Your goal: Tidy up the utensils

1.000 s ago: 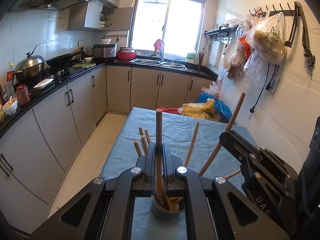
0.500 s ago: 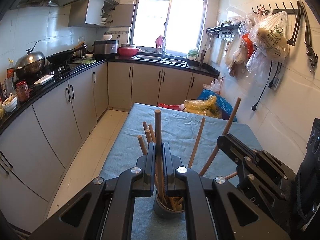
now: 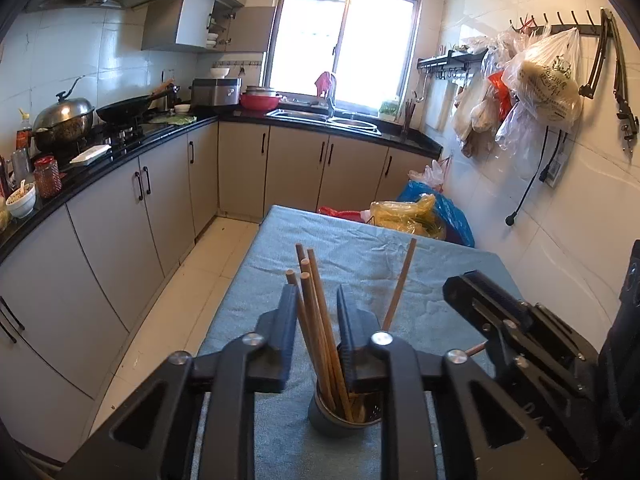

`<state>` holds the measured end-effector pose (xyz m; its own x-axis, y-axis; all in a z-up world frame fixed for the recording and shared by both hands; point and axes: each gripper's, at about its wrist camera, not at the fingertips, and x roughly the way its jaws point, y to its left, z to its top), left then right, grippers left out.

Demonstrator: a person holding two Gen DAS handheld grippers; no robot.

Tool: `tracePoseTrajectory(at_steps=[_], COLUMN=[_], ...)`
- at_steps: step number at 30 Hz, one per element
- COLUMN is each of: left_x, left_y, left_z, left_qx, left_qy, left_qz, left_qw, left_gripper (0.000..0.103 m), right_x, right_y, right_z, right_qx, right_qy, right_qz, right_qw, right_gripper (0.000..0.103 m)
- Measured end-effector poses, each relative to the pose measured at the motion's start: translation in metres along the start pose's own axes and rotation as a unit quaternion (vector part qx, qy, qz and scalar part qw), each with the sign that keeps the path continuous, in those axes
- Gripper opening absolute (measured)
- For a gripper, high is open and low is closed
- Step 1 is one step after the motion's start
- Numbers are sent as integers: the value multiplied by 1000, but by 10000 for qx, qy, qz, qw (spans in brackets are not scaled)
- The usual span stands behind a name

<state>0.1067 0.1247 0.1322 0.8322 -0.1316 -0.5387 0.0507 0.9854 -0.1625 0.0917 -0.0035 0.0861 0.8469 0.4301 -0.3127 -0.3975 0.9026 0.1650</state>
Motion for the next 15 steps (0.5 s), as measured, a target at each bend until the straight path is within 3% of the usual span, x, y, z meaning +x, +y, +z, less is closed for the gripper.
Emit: tracePoseTrajectory(at_steps=[6,8,10,12,15], left_x=[-27,-44,-63,-76,-96], left_y=[-2,-3,-4,-4,-4], left_z=[1,-3,-14,-26,-55], left_qx=[-50,-57,-31,13,9], left_qy=[-218,-419,-651,-765,-842], left_qz=[51,208,488,652,963], left_qw=[9997,9989,9967,9949,9918], left_gripper=[23,48,59,64,83], right_x=[-36,-54,-72,-90,-114], right_y=[4,6,7,7,5], right_z=[9,10,7,0,-15], right_qx=[5,-63,-112,-180,-245], right_qy=[-321,-449,-555,-620,-603], right_qz=[16,-65,-157,-213,-393], right_qw=[9995,9990,9983,9977,9971], right_gripper=[27,38,52,59,68])
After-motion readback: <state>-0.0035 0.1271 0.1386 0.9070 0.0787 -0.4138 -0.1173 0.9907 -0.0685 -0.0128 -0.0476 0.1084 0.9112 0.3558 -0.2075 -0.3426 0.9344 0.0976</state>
